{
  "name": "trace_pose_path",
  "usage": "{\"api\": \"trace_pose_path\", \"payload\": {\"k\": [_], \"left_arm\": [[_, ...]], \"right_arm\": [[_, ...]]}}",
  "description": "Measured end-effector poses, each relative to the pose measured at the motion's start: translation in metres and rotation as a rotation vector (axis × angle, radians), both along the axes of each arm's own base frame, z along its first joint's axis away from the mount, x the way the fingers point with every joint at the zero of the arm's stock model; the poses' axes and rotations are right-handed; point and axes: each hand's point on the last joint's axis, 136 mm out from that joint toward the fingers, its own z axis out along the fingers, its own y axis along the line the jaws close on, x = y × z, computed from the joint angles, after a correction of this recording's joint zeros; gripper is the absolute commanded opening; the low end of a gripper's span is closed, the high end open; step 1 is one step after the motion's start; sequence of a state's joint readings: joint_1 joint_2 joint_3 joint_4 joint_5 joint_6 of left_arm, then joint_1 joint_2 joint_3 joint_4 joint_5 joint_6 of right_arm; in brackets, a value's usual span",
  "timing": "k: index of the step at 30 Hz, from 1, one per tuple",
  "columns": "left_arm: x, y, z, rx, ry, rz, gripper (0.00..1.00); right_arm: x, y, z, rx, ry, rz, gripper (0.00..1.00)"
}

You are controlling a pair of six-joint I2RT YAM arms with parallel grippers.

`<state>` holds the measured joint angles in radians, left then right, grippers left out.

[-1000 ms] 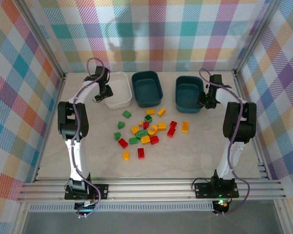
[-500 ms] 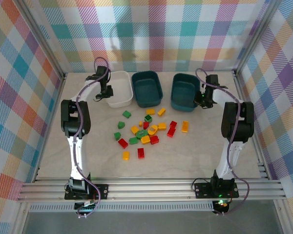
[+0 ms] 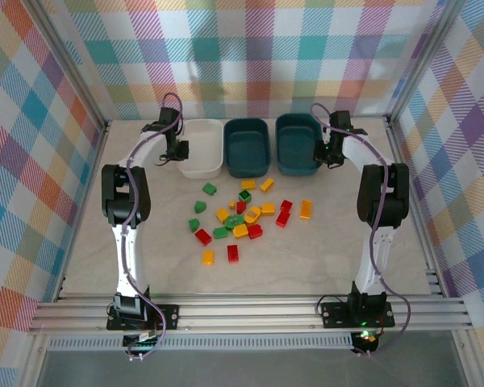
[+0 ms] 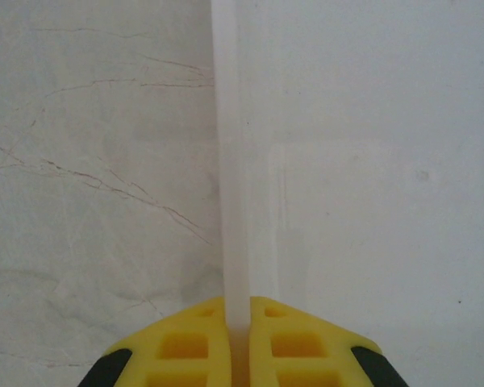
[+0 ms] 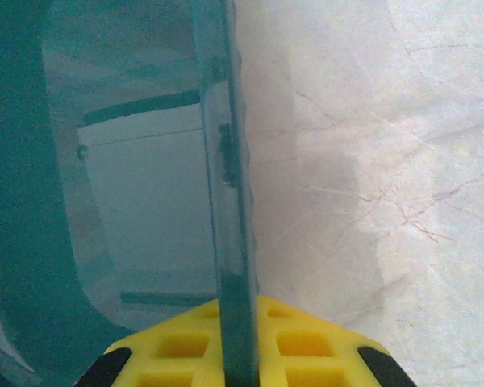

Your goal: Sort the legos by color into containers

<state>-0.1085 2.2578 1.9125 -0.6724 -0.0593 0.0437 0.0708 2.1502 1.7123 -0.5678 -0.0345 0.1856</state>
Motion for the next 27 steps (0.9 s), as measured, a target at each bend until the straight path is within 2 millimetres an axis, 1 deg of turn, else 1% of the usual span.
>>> {"api": "trace_pose_path", "payload": {"k": [2, 5, 8, 9, 11, 12, 13, 14, 16, 17, 18, 19, 20, 21, 23, 24, 25, 26, 27], "left_arm": [[0.000, -0.001, 0.000, -0.002, -0.001, -0.008, 0.07], [0.000, -0.003, 0.000, -0.009, 0.001, -0.013, 0.17], [-0.002, -0.004, -0.001, -0.015, 0.010, -0.015, 0.29], [-0.002, -0.005, -0.001, -0.018, 0.011, -0.016, 0.36], [-0.002, -0.005, -0.003, -0.022, 0.014, -0.011, 0.45], [-0.003, -0.005, -0.003, -0.023, 0.017, -0.008, 0.48], [-0.003, -0.005, -0.004, -0.025, 0.019, -0.003, 0.50], [-0.004, -0.005, -0.004, -0.028, 0.022, 0.001, 0.52], [-0.004, -0.004, -0.004, -0.039, 0.024, 0.025, 0.60], [-0.004, -0.004, -0.003, -0.049, 0.024, 0.038, 0.64], [-0.006, -0.004, -0.002, -0.066, 0.023, 0.057, 0.68], [-0.008, -0.003, 0.000, -0.084, 0.023, 0.078, 0.71], [-0.012, -0.002, 0.003, -0.103, 0.024, 0.101, 0.76], [-0.016, -0.001, 0.010, -0.128, 0.019, 0.126, 0.79], [-0.024, 0.003, 0.029, -0.183, -0.001, 0.180, 0.85], [-0.029, 0.004, 0.043, -0.214, -0.022, 0.209, 0.94], [-0.035, 0.005, 0.060, -0.247, -0.048, 0.236, 1.00], [-0.040, 0.006, 0.074, -0.269, -0.070, 0.251, 1.00], [-0.046, 0.005, 0.093, -0.300, -0.102, 0.276, 1.00]], "right_arm": [[-0.004, 0.000, -0.003, -0.008, 0.015, 0.014, 0.12], [-0.008, 0.001, -0.010, -0.006, 0.044, 0.023, 0.12], [-0.011, 0.005, -0.016, 0.019, 0.063, 0.034, 0.14], [-0.011, 0.007, -0.016, 0.029, 0.064, 0.037, 0.15], [-0.010, 0.010, -0.015, 0.042, 0.064, 0.041, 0.22], [-0.010, 0.012, -0.014, 0.049, 0.062, 0.044, 0.30], [-0.009, 0.013, -0.013, 0.055, 0.060, 0.045, 0.33], [-0.009, 0.014, -0.012, 0.060, 0.059, 0.045, 0.33], [-0.009, 0.016, -0.012, 0.073, 0.060, 0.045, 0.36], [-0.010, 0.017, -0.011, 0.084, 0.062, 0.045, 0.39], [-0.010, 0.019, -0.011, 0.098, 0.065, 0.044, 0.46], [-0.010, 0.022, -0.010, 0.112, 0.066, 0.047, 0.50], [-0.010, 0.023, -0.010, 0.125, 0.067, 0.045, 0.52], [-0.011, 0.025, -0.009, 0.139, 0.070, 0.040, 0.54], [-0.011, 0.029, -0.008, 0.164, 0.076, 0.037, 0.59], [-0.012, 0.030, -0.007, 0.176, 0.078, 0.038, 0.62], [-0.012, 0.032, -0.006, 0.189, 0.079, 0.036, 0.65], [-0.012, 0.033, -0.004, 0.195, 0.078, 0.031, 0.66], [-0.013, 0.033, -0.002, 0.198, 0.078, 0.027, 0.66]]}}
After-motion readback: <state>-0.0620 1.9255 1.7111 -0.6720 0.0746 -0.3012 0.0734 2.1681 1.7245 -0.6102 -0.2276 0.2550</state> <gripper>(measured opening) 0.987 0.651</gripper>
